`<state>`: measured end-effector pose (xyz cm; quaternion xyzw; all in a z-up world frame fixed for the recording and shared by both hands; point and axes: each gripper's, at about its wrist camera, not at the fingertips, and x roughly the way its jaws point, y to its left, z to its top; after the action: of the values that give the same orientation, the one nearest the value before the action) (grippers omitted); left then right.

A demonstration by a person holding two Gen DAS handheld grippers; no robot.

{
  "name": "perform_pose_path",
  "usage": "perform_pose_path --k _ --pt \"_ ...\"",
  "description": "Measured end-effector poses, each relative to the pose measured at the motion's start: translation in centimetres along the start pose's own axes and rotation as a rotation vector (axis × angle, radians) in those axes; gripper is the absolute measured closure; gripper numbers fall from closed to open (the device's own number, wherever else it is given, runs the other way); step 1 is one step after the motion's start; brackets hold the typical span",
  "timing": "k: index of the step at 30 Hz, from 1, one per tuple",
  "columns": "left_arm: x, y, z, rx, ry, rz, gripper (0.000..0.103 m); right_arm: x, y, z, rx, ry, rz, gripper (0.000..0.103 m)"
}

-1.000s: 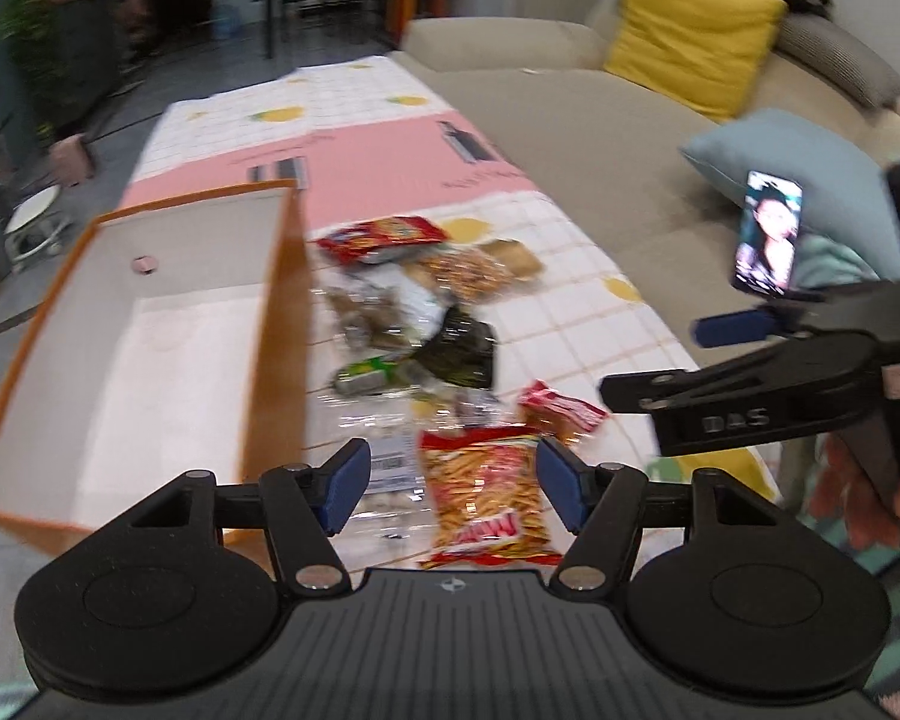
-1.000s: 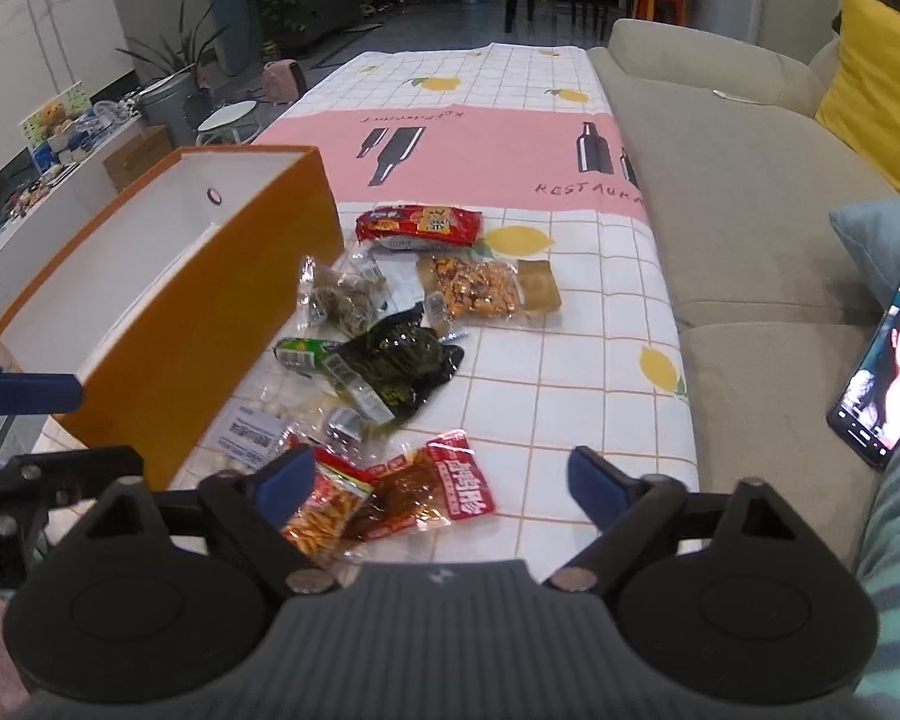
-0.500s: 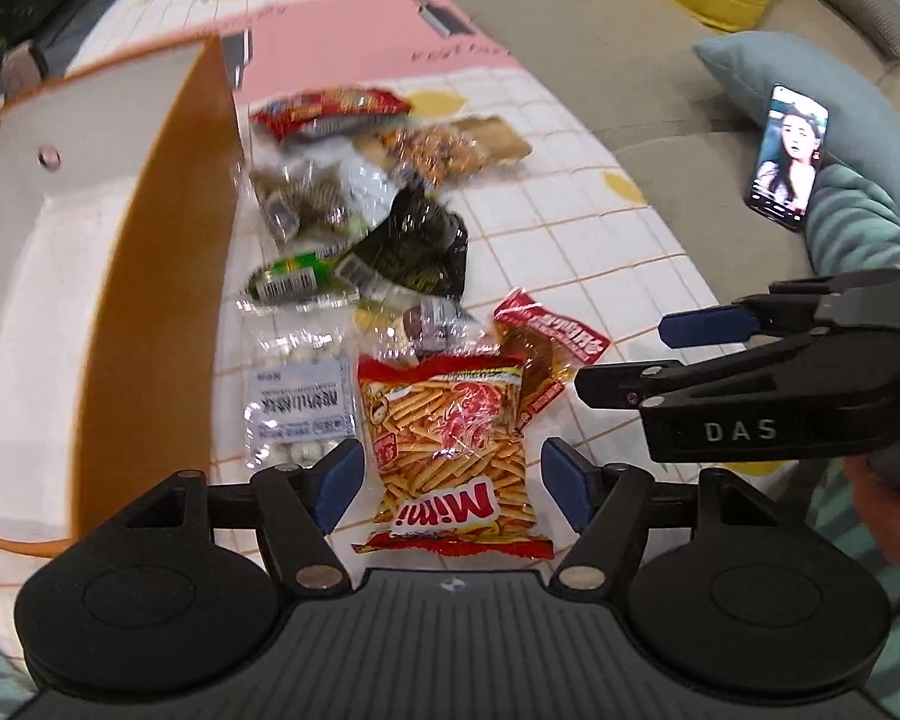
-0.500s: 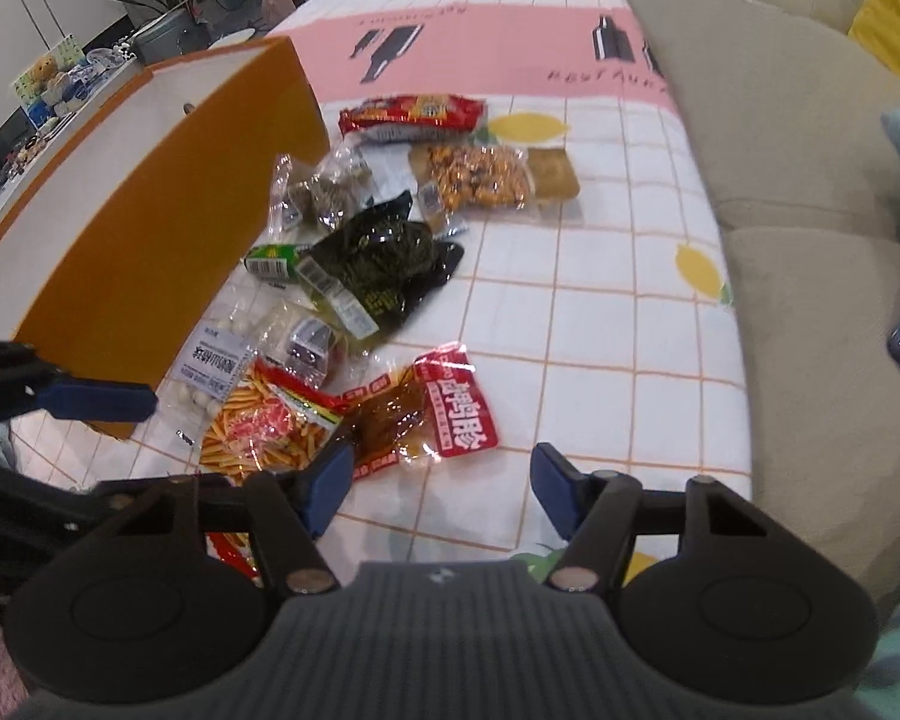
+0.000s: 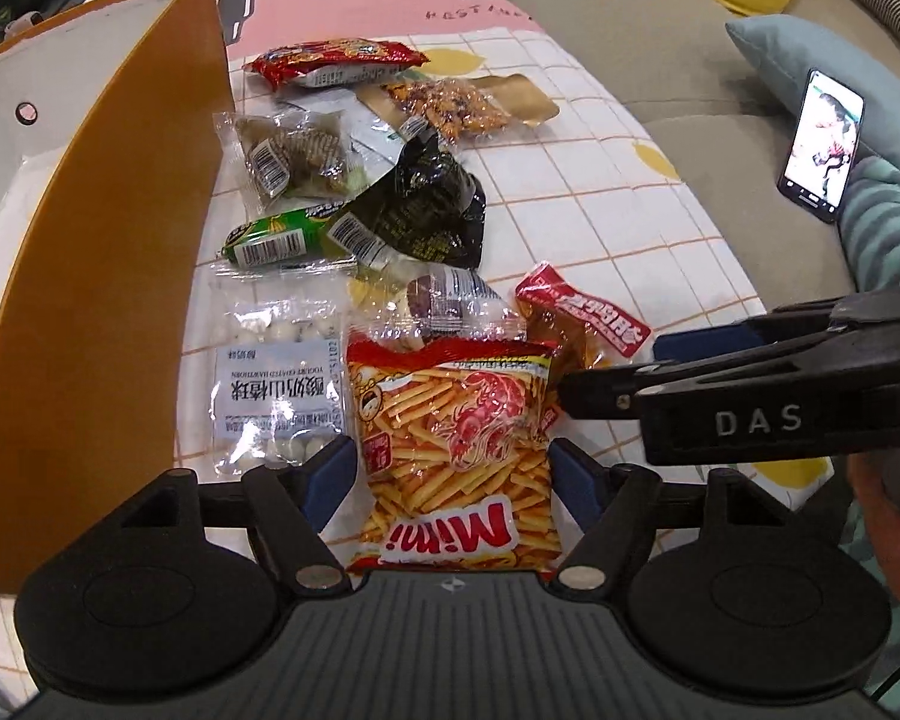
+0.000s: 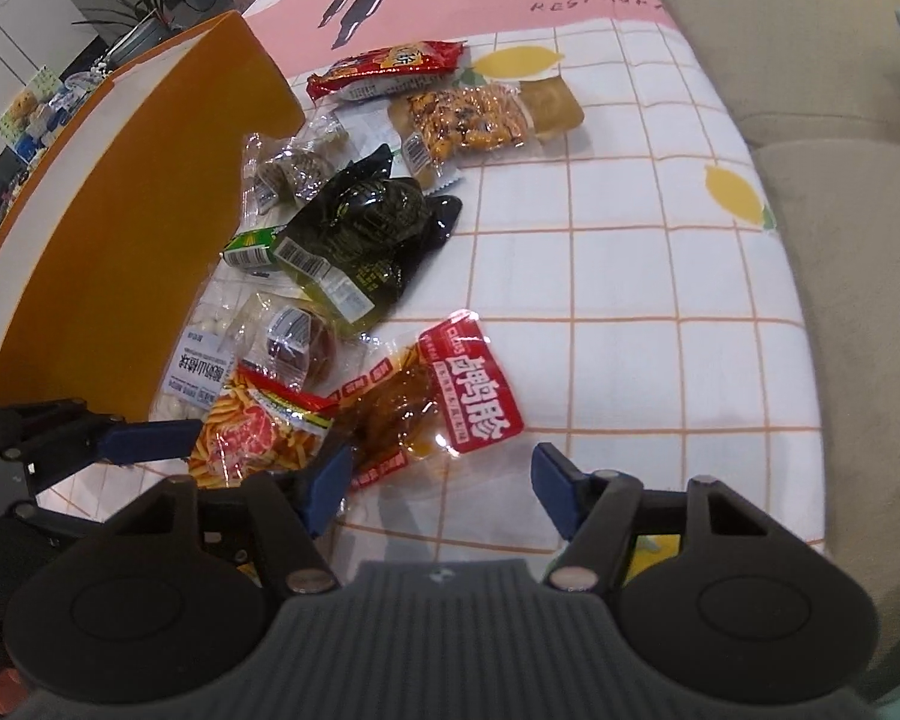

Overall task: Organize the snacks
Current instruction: 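Grasp the red Mimi snack bag with the left tool while the right tool grasps the red meat pack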

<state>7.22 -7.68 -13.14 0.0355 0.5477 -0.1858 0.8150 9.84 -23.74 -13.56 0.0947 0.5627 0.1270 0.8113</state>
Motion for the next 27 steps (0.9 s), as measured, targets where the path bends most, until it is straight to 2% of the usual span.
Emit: perform_pose_path --k 1,2,5,6,7,15,19,21,27 --pt "-0.1 0.1 0.0 -0.004 -0.008 -0.011 0.031 0.2 0.0 0.0 0.006 0.001 0.006 0.039" --pt "-0.1 0.2 0.0 -0.008 -0.012 -0.016 0.032 0.3 -0.1 0.0 0.013 0.003 0.012 0.039" --pt "-0.5 0.5 0.0 -0.027 -0.024 -0.019 0.044 0.6 -0.2 0.1 0.035 0.002 0.031 0.039" --pt "-0.7 0.6 0.0 -0.032 -0.028 -0.016 0.051 0.7 -0.3 0.1 0.042 0.000 0.036 0.039" --pt "-1.0 0.7 0.0 -0.040 -0.033 -0.015 0.054 0.8 -0.3 0.1 0.047 -0.003 0.039 0.039" --pt "-4.8 1.3 -0.1 -0.085 -0.130 -0.014 0.058 0.9 -0.2 0.2 0.033 -0.038 0.038 0.039" --pt "-5.6 1.3 0.0 -0.099 -0.159 0.017 0.058 1.3 0.4 0.3 0.023 -0.056 0.035 0.037" --pt "-5.7 1.2 0.0 -0.098 -0.165 0.037 0.059 1.7 1.3 0.4 -0.010 -0.071 0.014 0.031" --pt "-6.0 1.9 -0.1 -0.126 -0.179 0.045 0.059 2.7 3.5 0.4 -0.124 -0.115 -0.079 0.031"
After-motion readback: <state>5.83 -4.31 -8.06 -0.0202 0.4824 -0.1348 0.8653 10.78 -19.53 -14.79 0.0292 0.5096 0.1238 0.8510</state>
